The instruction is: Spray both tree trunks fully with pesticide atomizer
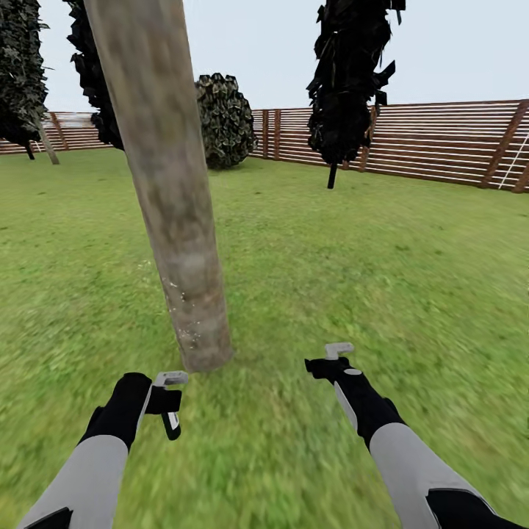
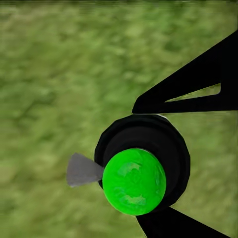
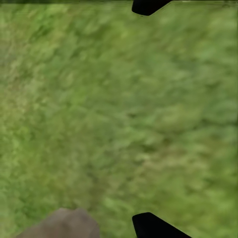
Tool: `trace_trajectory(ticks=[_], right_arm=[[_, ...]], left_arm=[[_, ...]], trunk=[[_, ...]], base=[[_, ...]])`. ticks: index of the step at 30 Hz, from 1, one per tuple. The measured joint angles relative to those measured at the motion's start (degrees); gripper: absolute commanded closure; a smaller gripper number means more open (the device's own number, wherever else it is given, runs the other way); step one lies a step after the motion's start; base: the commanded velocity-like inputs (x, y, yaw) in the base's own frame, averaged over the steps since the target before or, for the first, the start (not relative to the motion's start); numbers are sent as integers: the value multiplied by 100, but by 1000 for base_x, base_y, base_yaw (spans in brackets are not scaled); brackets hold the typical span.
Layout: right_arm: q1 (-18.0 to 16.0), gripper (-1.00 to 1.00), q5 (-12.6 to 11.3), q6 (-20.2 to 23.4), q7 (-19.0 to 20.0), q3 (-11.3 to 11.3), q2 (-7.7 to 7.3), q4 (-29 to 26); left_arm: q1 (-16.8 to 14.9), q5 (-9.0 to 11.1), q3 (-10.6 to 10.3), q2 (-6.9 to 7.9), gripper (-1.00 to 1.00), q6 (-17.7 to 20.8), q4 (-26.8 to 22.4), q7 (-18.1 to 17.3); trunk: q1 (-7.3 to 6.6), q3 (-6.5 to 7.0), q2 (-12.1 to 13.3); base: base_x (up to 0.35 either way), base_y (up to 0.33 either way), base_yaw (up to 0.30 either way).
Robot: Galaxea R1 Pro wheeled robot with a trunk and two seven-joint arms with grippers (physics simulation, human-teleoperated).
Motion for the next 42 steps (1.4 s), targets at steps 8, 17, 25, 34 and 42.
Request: trace_trajectory(ticks=[8,17,25,34,42], right_arm=[[-1,-100,0,-1,0,0,1,2],[-1,-100,0,-1,0,0,1,2],[-1,-100,0,-1,0,0,1,2],[-1,-100,0,-1,0,0,1,2],[0,-100,0,0,0,0,0,0]], left_arm=[[1,-11,0,6,100,1,0,-1],[1,-9,0,9,100,1,-1,-1],[1,-9,0,9,100,1,0,-1],[1,-2,0,9,100,1,-9,-1],[0,0,7,8,100,0,-7,0]], trunk=[[0,-33,0],[-1,-88,0],[-1,-137,0],[0,-192,0],[-2,-195,0]], base=[[4,-279,139],[71,-292,183],[145,-307,184],[42,-309,167],[216,-268,6]])
